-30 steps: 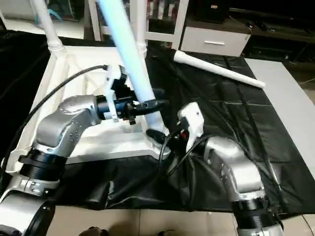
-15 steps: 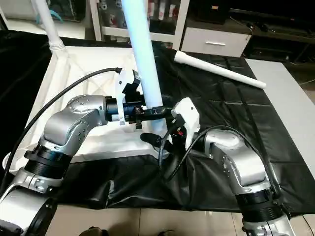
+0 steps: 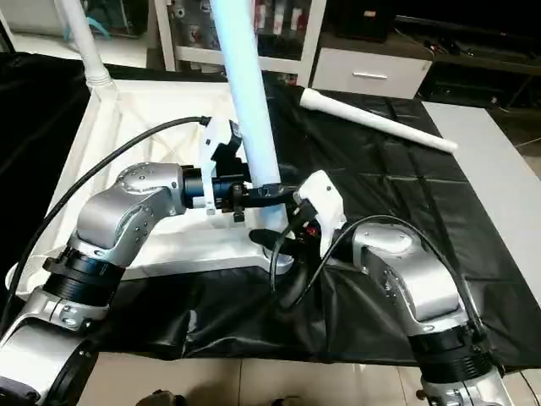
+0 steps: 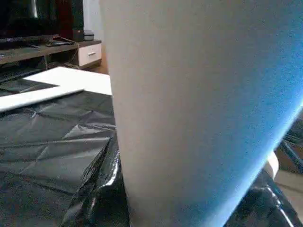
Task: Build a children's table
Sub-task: Insert table leg to table base
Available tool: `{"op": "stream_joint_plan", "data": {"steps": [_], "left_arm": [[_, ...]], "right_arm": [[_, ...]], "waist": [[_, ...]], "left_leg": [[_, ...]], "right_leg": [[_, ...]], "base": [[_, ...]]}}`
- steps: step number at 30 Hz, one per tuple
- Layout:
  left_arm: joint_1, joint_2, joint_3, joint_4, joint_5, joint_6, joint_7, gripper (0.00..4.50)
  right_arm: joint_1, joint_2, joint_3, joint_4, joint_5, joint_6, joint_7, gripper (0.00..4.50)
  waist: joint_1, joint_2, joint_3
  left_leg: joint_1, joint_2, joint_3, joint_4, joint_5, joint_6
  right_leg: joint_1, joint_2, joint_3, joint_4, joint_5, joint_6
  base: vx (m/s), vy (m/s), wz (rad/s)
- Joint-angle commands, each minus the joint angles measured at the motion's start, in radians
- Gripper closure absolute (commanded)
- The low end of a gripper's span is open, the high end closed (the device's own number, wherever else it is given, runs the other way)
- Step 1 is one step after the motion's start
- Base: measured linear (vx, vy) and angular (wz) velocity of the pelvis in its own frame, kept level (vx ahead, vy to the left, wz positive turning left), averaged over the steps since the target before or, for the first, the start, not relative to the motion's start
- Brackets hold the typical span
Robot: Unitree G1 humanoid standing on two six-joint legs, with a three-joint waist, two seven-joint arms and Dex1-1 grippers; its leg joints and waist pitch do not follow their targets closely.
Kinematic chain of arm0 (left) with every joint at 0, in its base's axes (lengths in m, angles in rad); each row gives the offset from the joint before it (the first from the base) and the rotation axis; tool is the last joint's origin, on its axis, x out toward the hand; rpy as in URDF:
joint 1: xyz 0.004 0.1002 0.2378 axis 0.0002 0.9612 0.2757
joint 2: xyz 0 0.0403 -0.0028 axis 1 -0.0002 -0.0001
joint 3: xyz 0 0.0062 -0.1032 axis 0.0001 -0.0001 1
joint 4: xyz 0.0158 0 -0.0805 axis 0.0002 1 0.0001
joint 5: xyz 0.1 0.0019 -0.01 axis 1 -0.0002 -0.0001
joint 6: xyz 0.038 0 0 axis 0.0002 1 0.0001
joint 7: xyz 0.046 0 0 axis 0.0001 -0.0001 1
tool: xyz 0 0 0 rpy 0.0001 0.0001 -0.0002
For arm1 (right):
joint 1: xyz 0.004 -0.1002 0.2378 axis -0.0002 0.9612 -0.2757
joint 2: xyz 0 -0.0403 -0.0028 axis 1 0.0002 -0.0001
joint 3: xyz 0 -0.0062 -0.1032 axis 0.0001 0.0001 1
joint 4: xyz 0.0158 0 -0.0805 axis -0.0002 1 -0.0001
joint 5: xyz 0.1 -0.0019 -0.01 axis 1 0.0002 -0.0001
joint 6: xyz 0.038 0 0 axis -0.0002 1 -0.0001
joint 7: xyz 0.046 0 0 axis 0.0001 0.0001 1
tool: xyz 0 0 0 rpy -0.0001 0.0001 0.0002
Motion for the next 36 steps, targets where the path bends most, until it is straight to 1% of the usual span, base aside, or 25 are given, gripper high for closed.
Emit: {"op": "stream_joint_plan", "data": {"steps": [1,3,4,5,6,7,8,13,14,16,17,19,20,22,25,28,34,35,36], "left_arm": [[-0.008,0.008,-0.027,0.023,0.032,0.005,-0.005,2.62],[-0.008,0.009,-0.028,0.025,0.033,0.004,-0.006,2.62],[-0.008,0.009,-0.027,0.025,0.033,0.004,-0.005,2.62],[-0.009,0.009,-0.027,0.025,0.032,0.003,-0.006,2.62],[-0.009,0.009,-0.026,0.024,0.031,0.003,-0.005,2.62],[-0.009,0.008,-0.025,0.024,0.030,0.004,-0.005,2.62],[-0.008,0.009,-0.026,0.023,0.030,0.004,-0.005,2.62],[-0.008,0.007,-0.027,0.022,0.028,0.003,-0.004,2.62],[-0.010,0.006,-0.026,0.021,0.028,0.004,-0.003,2.62],[-0.011,0.006,-0.026,0.021,0.028,0.004,-0.003,2.62],[-0.012,0.005,-0.027,0.021,0.028,0.004,-0.004,2.62],[-0.013,0.006,-0.028,0.020,0.028,0.004,-0.006,2.62],[-0.013,0.006,-0.032,0.020,0.030,0.003,-0.009,2.62],[-0.013,0.007,-0.035,0.019,0.032,0.001,-0.010,2.62],[-0.013,0.006,-0.034,0.020,0.032,0.001,-0.008,2.62],[-0.012,0.007,-0.035,0.023,0.035,0.000,-0.009,2.62],[-0.011,0.008,-0.035,0.019,0.033,0.001,-0.013,2.62],[-0.012,0.007,-0.033,0.018,0.032,0.001,-0.014,2.62],[-0.013,0.006,-0.033,0.018,0.031,0.002,-0.013,2.62]], "right_arm": [[0.011,-0.018,0.011,-0.016,-0.011,0.019,0.007,1.86],[0.014,-0.023,0.019,-0.016,-0.014,0.018,0.008,2.07],[0.016,-0.024,0.024,-0.013,-0.016,0.016,0.009,2.07],[0.018,-0.026,0.030,-0.008,-0.020,0.014,0.011,2.29],[0.019,-0.027,0.035,-0.003,-0.024,0.012,0.013,2.29],[0.020,-0.028,0.039,0.000,-0.026,0.010,0.013,2.38],[0.021,-0.028,0.041,0.002,-0.027,0.010,0.013,2.42],[0.025,-0.031,0.052,0.017,-0.044,-0.010,0.020,2.54],[0.026,-0.035,0.062,0.022,-0.057,-0.030,0.024,2.55],[0.026,-0.035,0.068,0.023,-0.065,-0.045,0.025,2.56],[0.025,-0.037,0.077,0.025,-0.078,-0.072,0.027,2.57],[0.025,-0.033,0.077,0.027,-0.079,-0.082,0.028,2.57],[0.020,-0.028,0.079,0.035,-0.081,-0.084,0.027,1.90],[0.014,-0.030,0.089,0.042,-0.091,-0.078,0.023,1.84],[0.010,-0.030,0.101,0.046,-0.105,-0.083,0.018,1.48],[0.003,-0.021,0.110,0.056,-0.116,-0.090,0.010,1.44],[-0.004,-0.023,0.111,0.075,-0.119,-0.093,0.016,1.43],[-0.006,-0.021,0.114,0.082,-0.122,-0.091,0.014,1.71],[-0.007,-0.020,0.115,0.086,-0.125,-0.089,0.012,1.71]], "waist": [[0.007,0.009,-0.078],[0.008,0.010,-0.078],[0.009,0.009,-0.078],[0.009,0.009,-0.078],[0.008,0.008,-0.077],[0.009,0.008,-0.077],[0.009,0.006,-0.076],[0.010,0.007,-0.077],[0.011,0.009,-0.076],[0.010,0.008,-0.076],[0.010,0.008,-0.076],[0.010,0.009,-0.076],[0.010,0.011,-0.076],[0.008,0.010,-0.075],[0.006,0.010,-0.073],[0.003,0.010,-0.073],[0.001,0.010,-0.073],[0.000,0.010,-0.072],[0.000,0.009,-0.072]], "left_leg": [[0.017,0.055,-0.024,-0.063,-0.074,0.056],[0.018,0.055,-0.024,-0.063,-0.077,0.057],[0.018,0.055,-0.024,-0.063,-0.077,0.056],[0.017,0.055,-0.024,-0.063,-0.079,0.056],[0.017,0.055,-0.024,-0.063,-0.080,0.056],[0.018,0.055,-0.024,-0.063,-0.082,0.056],[0.017,0.055,-0.023,-0.063,-0.083,0.055],[0.018,0.055,-0.024,-0.064,-0.089,0.051],[0.018,0.055,-0.024,-0.064,-0.085,0.051],[0.018,0.055,-0.024,-0.063,-0.088,0.051],[0.017,0.055,-0.024,-0.064,-0.091,0.050],[0.017,0.054,-0.024,-0.063,-0.092,0.051],[0.017,0.055,-0.024,-0.064,-0.095,0.051],[0.018,0.054,-0.024,-0.065,-0.105,0.049],[0.018,0.055,-0.025,-0.066,-0.125,0.043],[0.018,0.055,-0.026,-0.067,-0.128,0.036],[0.019,0.055,-0.026,-0.067,-0.134,0.036],[0.017,0.055,-0.026,-0.068,-0.133,0.037],[0.018,0.055,-0.026,-0.067,-0.133,0.037]], "right_leg": [[0.055,-0.058,0.043,-0.050,0.023,-0.288],[0.055,-0.058,0.043,-0.051,0.022,-0.289],[0.055,-0.058,0.043,-0.050,0.020,-0.288],[0.055,-0.058,0.043,-0.050,0.016,-0.287],[0.055,-0.058,0.043,-0.051,0.014,-0.286],[0.055,-0.058,0.043,-0.051,0.009,-0.285],[0.055,-0.058,0.043,-0.052,0.005,-0.283],[0.055,-0.059,0.043,-0.052,-0.005,-0.279],[0.054,-0.058,0.043,-0.051,0.002,-0.280],[0.055,-0.058,0.043,-0.052,0.002,-0.280],[0.055,-0.059,0.043,-0.052,-0.004,-0.278],[0.055,-0.058,0.044,-0.053,-0.003,-0.279],[0.055,-0.059,0.044,-0.052,-0.004,-0.281],[0.055,-0.057,0.043,-0.054,-0.017,-0.280],[0.054,-0.058,0.044,-0.058,-0.048,-0.274],[0.054,-0.058,0.043,-0.059,-0.058,-0.270],[0.053,-0.058,0.044,-0.060,-0.066,-0.269],[0.053,-0.058,0.044,-0.060,-0.063,-0.269],[0.053,-0.058,0.043,-0.060,-0.064,-0.269]], "base": [[0.000,0.000,0.00],[0.000,0.000,0.00],[0.000,0.000,0.00],[0.000,0.000,0.00],[0.000,0.000,0.00],[0.000,0.000,0.00],[0.000,0.000,0.00],[0.000,0.000,0.00],[0.000,0.000,0.00],[0.000,0.000,0.00],[0.000,0.000,0.00],[0.000,0.000,0.00],[0.000,0.000,0.00],[0.000,0.000,0.00],[0.000,0.000,0.00],[0.000,0.000,0.00],[0.000,0.000,0.00],[0.000,0.000,0.00],[0.000,0.000,0.00]]}}
